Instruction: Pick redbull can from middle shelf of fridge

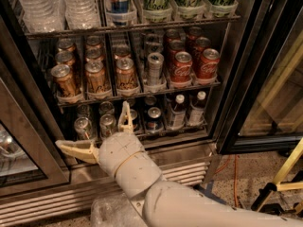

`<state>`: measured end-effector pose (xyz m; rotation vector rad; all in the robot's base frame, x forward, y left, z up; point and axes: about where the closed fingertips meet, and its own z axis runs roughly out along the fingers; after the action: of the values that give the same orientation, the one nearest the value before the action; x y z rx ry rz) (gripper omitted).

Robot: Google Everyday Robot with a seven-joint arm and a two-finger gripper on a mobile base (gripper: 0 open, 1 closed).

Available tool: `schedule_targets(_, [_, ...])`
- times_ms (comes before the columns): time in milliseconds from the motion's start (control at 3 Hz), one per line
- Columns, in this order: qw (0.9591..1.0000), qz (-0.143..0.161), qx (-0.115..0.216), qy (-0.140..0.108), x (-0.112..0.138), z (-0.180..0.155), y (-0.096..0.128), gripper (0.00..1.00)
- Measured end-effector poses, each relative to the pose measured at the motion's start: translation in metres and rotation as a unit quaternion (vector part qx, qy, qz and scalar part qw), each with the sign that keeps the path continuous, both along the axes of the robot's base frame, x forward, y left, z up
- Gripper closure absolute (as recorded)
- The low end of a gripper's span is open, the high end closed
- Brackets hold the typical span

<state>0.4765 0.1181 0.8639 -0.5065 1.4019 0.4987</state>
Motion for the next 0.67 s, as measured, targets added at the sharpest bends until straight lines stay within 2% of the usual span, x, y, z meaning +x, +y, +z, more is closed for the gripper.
schedule_targets(333, [0.9995,-0.025,-0.016,-0.008,0.001,-0.013,0.003,0.00])
schedule_targets(667, [0.9949,-0.097,-0.028,-0.009,0.019,-0.024,-0.024,0.00])
